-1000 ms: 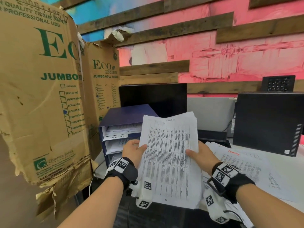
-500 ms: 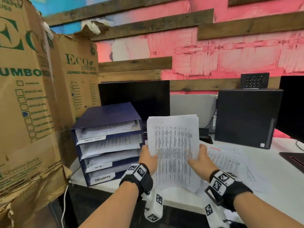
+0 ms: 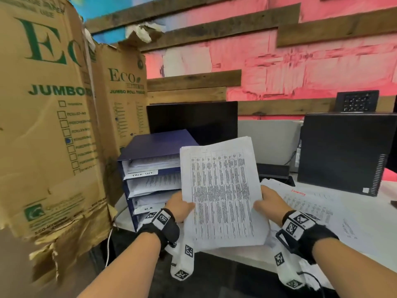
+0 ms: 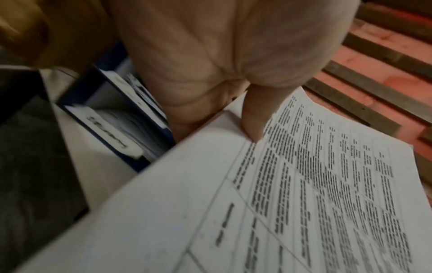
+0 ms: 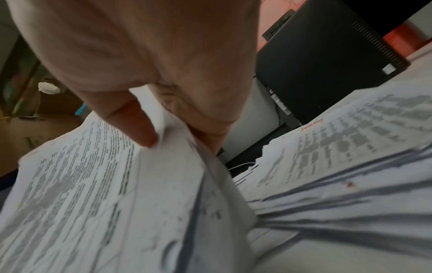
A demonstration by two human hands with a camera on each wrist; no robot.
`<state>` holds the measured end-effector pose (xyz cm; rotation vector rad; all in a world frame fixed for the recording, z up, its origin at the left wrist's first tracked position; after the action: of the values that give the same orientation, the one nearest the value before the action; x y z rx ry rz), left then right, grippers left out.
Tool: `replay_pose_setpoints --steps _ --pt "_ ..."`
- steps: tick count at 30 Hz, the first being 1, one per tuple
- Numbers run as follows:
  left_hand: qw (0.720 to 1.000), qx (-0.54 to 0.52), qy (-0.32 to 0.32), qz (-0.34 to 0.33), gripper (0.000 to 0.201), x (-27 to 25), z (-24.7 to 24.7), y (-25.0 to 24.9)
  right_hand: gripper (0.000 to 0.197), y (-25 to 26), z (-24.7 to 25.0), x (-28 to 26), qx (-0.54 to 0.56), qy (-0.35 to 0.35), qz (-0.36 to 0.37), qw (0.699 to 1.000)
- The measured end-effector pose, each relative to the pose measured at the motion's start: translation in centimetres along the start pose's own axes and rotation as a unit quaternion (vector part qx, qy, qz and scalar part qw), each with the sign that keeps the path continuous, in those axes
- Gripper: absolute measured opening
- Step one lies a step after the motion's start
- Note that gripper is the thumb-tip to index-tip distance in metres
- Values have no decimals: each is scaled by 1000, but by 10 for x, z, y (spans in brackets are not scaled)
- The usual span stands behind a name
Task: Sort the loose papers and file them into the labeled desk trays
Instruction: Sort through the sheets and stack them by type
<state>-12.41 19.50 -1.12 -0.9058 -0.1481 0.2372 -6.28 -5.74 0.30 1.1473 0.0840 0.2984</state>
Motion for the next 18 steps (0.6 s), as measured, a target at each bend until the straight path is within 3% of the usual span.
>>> replay_pose_setpoints --steps 4,8,12,18 --pt "991 -104 -18 86 37 -17 36 55 40 15 -65 -8 10 116 -14 993" --pt "981 -127 -28 146 43 -36 67 103 41 11 -126 -22 -39 243 -51 968" --pt "972 -122 -36 198 42 -54 86 138 36 9 -156 -27 -82 297 -71 949" --pt "975 -79 -10 209 37 -58 86 142 29 -2 -167 -27 -149 329 -94 928"
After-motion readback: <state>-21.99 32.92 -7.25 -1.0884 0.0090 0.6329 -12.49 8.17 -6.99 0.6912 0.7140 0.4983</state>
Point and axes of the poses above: each hand's wrist, its own x-axis towards the middle knuckle, its own z-axis out of the back of the hand, y = z × x, the point moved 10 cm from there along x, towards the middle knuckle, and after that the axes turned 5 degrees about x, right-handed, at the moved point
